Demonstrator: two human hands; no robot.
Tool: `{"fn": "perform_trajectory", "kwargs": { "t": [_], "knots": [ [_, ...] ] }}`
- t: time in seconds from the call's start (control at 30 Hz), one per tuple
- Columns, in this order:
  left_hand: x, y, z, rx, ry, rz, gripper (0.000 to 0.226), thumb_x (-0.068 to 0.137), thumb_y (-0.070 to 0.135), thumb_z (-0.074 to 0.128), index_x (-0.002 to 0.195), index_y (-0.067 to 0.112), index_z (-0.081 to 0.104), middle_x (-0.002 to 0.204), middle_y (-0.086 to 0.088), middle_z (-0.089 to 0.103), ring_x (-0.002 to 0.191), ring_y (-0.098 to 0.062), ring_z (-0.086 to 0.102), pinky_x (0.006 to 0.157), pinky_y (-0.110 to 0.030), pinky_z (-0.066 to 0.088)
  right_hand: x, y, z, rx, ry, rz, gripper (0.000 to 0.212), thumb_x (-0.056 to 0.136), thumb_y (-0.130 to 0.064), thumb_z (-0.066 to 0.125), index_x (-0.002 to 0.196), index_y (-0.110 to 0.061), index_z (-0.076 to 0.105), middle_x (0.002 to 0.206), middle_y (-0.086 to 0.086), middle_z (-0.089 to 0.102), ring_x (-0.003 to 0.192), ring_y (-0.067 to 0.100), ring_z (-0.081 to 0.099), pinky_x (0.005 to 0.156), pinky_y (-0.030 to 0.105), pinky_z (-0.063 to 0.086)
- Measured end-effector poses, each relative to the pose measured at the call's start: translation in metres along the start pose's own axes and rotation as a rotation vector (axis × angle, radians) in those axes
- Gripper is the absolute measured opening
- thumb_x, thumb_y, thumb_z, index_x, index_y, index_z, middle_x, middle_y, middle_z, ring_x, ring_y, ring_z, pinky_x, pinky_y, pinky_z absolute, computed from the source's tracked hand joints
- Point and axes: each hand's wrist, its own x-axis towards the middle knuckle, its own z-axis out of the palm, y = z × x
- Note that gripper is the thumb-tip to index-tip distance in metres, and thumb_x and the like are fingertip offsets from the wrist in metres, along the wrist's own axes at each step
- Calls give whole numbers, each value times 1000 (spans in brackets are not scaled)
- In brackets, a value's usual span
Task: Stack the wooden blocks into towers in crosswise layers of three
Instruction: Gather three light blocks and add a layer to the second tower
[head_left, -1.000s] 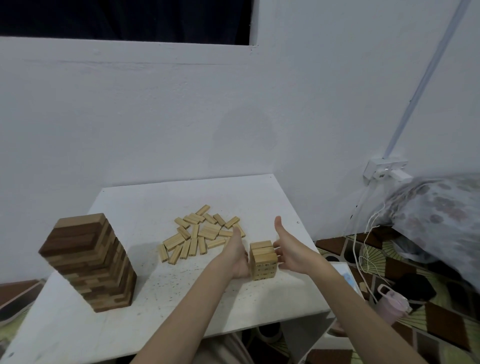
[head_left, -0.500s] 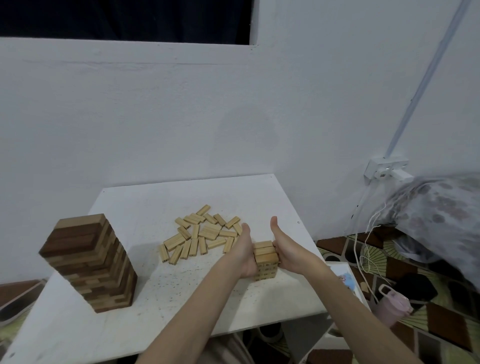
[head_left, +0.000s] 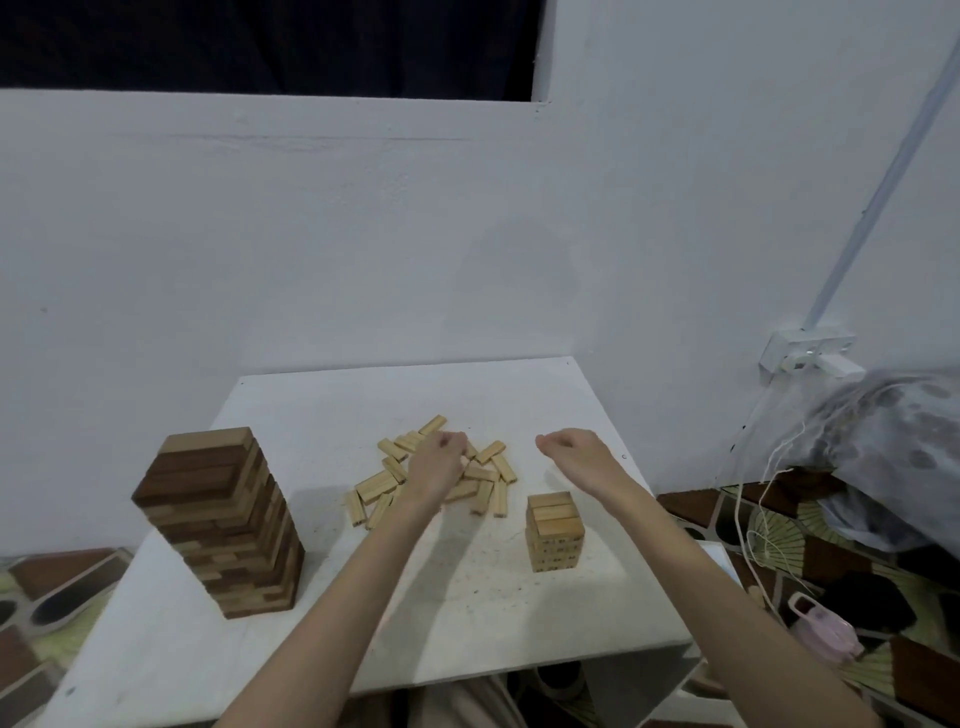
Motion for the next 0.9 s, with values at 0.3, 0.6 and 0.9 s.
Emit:
{"fn": "perform_trajectory", "kwargs": {
  "t": [0.3, 0.6, 0.9],
  "knots": [
    [2, -47, -60, 478, 250, 335, 24, 98, 14, 42, 116, 6, 56, 115, -8, 57, 106, -19, 52, 84, -23, 40, 11, -37, 77, -108, 12, -235, 26, 97, -15, 50, 118, -7, 64, 119, 6, 64, 107, 20, 60, 84, 21, 44],
    [0, -109, -74, 874, 209, 400, 30, 97, 13, 36, 125, 10, 48, 129, -6, 46, 116, -21, 39, 90, -25, 35, 12, 8, 163, -250, 11, -320, 27, 97, -16, 45, 120, -19, 59, 120, -1, 56, 100, 10, 55, 89, 30, 50],
    [3, -123, -74, 965, 135, 331, 33, 97, 18, 36, 129, 17, 44, 134, -7, 34, 121, -23, 31, 94, -27, 35, 12, 15, 192, -452, 26, -471, 48, 92, 0, 43, 137, -16, 45, 134, -1, 46, 121, 18, 41, 104, 28, 36]
  ]
}}
